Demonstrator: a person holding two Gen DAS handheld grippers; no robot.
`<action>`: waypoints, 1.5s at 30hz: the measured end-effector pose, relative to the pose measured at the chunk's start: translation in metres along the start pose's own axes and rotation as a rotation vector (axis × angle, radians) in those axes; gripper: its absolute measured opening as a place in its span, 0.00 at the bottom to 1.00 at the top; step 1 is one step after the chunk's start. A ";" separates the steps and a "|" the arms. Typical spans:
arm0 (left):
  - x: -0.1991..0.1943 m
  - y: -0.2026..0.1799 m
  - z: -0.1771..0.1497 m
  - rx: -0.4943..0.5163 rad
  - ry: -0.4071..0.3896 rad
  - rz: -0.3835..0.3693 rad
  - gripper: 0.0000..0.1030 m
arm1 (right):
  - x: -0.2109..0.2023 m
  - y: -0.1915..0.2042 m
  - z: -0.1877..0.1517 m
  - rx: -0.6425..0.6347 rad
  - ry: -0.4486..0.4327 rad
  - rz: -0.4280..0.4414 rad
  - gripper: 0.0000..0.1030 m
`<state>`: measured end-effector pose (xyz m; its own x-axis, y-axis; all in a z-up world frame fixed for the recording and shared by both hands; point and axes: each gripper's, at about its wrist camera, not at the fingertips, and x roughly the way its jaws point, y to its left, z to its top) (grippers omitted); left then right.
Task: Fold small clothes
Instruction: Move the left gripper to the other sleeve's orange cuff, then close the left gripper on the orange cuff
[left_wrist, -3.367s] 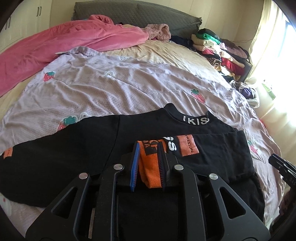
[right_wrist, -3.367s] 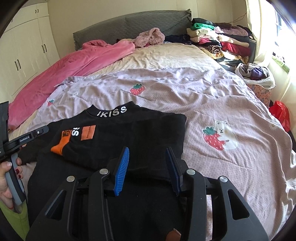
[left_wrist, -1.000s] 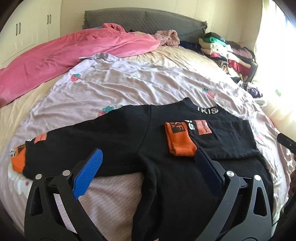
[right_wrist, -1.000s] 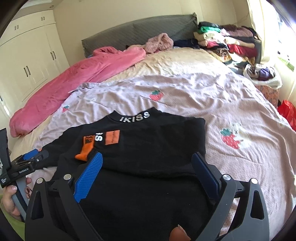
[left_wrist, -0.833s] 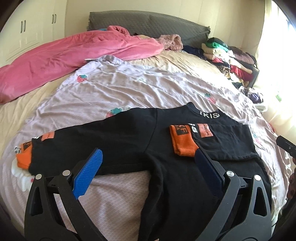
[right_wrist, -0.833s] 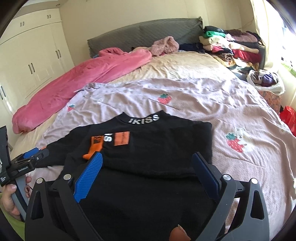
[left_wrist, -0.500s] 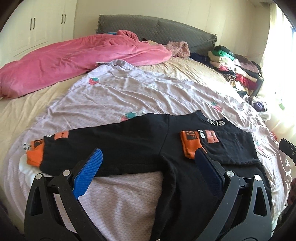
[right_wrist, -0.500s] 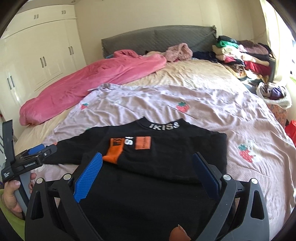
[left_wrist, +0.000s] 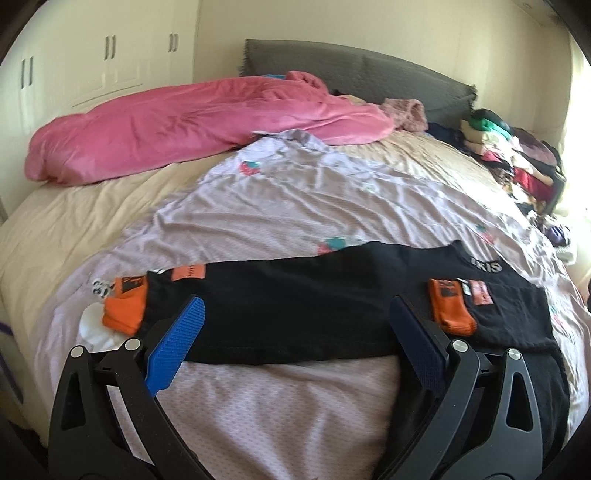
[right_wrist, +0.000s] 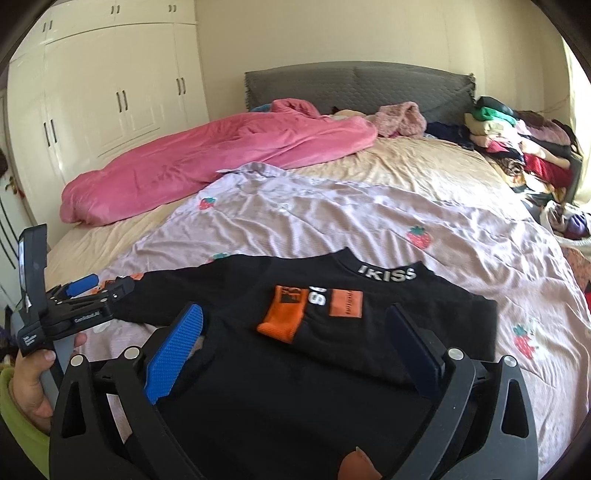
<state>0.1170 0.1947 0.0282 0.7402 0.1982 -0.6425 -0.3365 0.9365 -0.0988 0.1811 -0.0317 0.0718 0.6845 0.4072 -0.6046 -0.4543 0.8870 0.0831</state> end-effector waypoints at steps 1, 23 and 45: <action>0.002 0.004 0.000 -0.010 0.002 0.005 0.91 | 0.004 0.004 0.001 -0.006 0.003 0.005 0.96; 0.023 0.088 -0.002 -0.226 0.024 0.121 0.91 | 0.087 0.070 0.012 -0.096 0.073 0.099 0.96; 0.048 0.151 -0.018 -0.424 0.093 0.188 0.91 | 0.141 0.111 0.009 -0.183 0.134 0.118 0.96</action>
<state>0.0910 0.3404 -0.0308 0.5953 0.3081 -0.7421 -0.6820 0.6820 -0.2640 0.2327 0.1264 0.0032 0.5449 0.4623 -0.6996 -0.6305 0.7759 0.0217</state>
